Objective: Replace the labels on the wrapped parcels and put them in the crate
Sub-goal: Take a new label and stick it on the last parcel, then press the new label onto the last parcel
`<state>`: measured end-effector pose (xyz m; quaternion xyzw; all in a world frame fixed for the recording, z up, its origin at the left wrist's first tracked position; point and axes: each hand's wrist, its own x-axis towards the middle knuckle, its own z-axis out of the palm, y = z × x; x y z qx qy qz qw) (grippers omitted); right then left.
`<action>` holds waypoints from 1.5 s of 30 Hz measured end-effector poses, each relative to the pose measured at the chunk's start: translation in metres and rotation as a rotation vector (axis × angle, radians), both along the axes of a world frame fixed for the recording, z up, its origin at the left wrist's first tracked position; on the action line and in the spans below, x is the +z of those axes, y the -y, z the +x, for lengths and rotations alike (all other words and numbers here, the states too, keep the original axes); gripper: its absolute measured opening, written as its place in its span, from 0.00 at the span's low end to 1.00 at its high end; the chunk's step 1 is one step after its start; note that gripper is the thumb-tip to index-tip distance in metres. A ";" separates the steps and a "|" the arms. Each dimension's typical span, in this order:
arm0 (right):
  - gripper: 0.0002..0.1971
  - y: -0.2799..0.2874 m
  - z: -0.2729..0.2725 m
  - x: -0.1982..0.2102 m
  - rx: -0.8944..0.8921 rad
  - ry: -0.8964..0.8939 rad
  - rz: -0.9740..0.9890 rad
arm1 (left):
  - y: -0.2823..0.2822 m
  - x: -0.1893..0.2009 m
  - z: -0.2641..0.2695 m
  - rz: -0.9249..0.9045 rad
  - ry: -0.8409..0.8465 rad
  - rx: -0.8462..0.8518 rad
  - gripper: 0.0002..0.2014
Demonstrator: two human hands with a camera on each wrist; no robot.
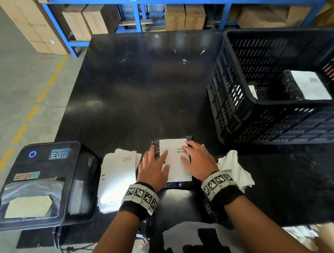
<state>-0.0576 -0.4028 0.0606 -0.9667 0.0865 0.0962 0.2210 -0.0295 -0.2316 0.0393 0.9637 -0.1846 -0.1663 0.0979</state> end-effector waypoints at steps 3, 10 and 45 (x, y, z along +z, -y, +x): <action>0.24 0.003 -0.009 0.001 -0.104 0.023 0.030 | -0.008 0.002 -0.005 -0.058 0.012 0.063 0.24; 0.24 -0.017 -0.038 -0.004 -0.023 -0.028 0.095 | -0.015 -0.001 -0.019 -0.240 -0.169 0.133 0.29; 0.23 0.000 -0.024 -0.025 -0.696 -0.329 0.840 | -0.042 0.004 -0.019 -0.639 -0.367 0.379 0.17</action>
